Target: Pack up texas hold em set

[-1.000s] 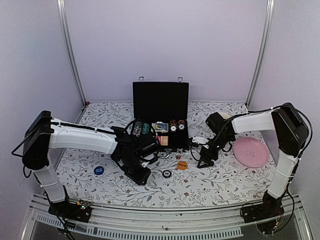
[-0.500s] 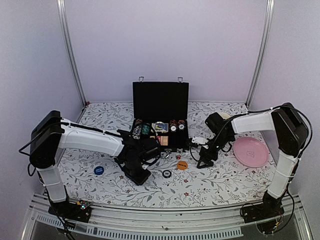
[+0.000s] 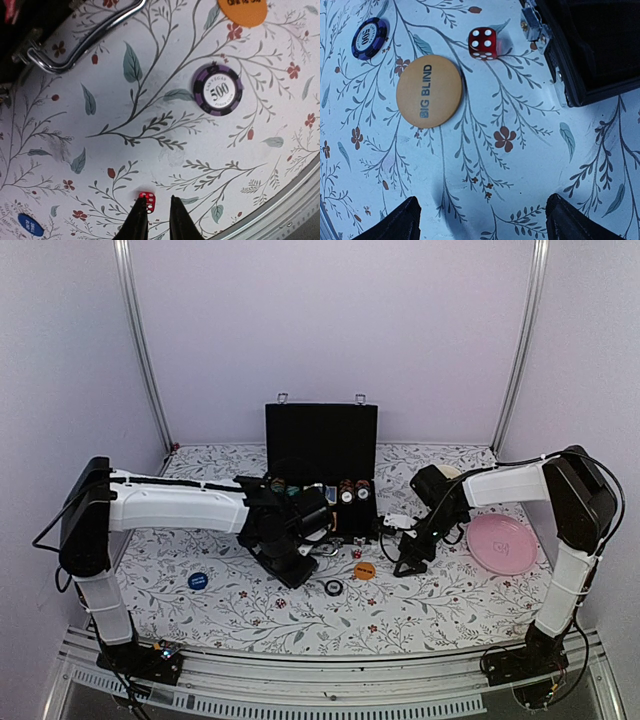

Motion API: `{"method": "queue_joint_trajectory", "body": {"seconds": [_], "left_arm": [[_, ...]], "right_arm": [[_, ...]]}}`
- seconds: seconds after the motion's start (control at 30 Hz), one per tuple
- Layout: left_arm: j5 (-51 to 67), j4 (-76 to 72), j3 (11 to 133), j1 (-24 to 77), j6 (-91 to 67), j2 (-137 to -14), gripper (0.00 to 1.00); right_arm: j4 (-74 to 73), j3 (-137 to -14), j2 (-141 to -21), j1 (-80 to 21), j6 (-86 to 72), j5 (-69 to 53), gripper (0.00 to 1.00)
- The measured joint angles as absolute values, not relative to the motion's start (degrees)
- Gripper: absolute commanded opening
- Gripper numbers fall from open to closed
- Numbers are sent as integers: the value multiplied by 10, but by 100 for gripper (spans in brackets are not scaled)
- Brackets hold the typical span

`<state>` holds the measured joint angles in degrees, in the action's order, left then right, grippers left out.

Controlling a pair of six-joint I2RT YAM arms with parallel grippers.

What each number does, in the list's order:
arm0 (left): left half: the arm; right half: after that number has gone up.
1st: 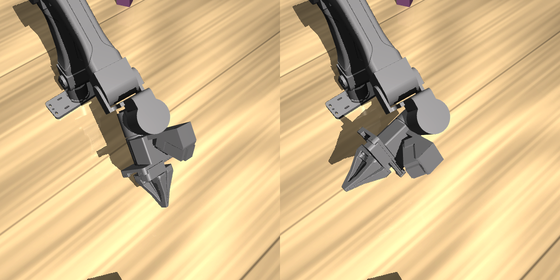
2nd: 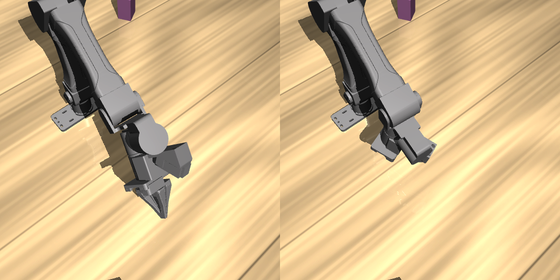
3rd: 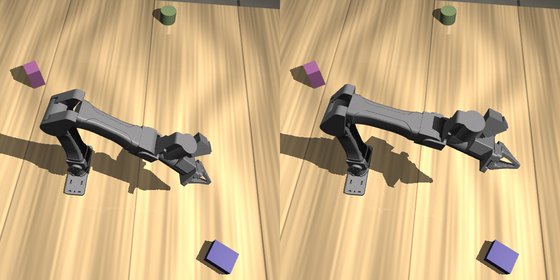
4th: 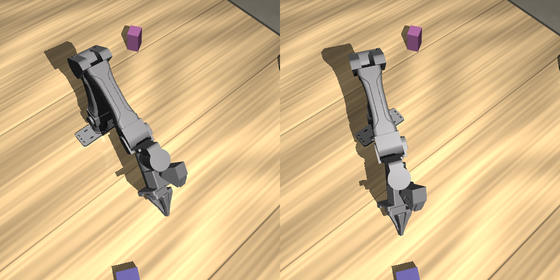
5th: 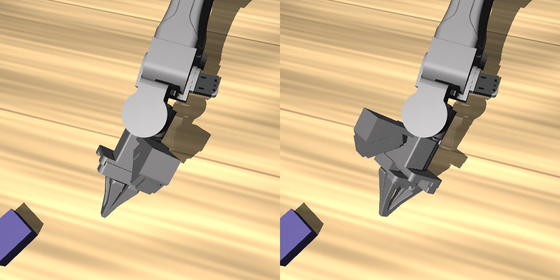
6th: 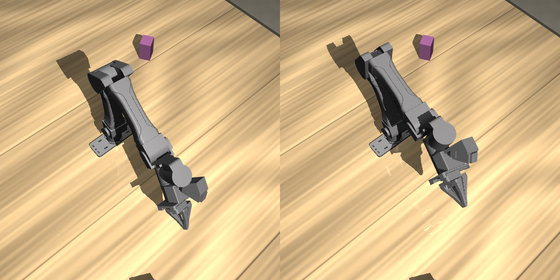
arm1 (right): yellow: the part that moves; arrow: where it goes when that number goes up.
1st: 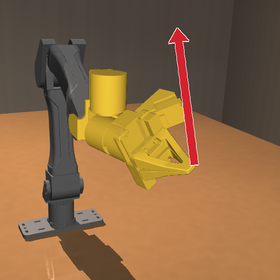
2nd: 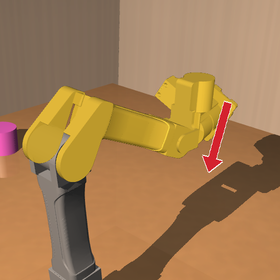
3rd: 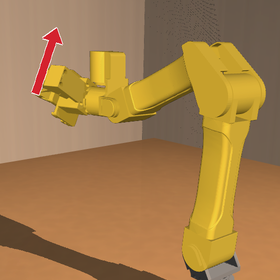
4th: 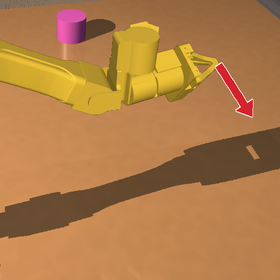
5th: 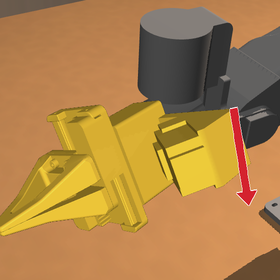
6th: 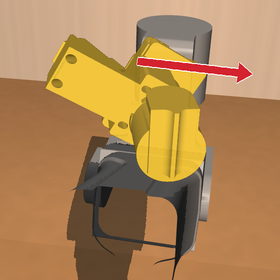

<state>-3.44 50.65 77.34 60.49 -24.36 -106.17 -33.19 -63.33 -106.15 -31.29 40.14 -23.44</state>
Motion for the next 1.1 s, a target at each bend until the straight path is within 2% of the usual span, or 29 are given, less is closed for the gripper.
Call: {"method": "queue_joint_trajectory", "body": {"seconds": [0.13,0.4,0.8,1.1], "left_arm": [[-35,510,800,605,-237,-1062,39],[-21,529,751,605,-225,-1062,44],[-17,516,713,603,-211,-1077,35],[-6,502,712,601,-205,-1090,19]], "right_arm": [[-332,-634,-1061,-313,401,-234,85],[-332,-634,-1062,-313,401,-235,85],[-332,-634,-1063,-315,401,-235,86],[-332,-635,-1063,-315,401,-235,86]]}}
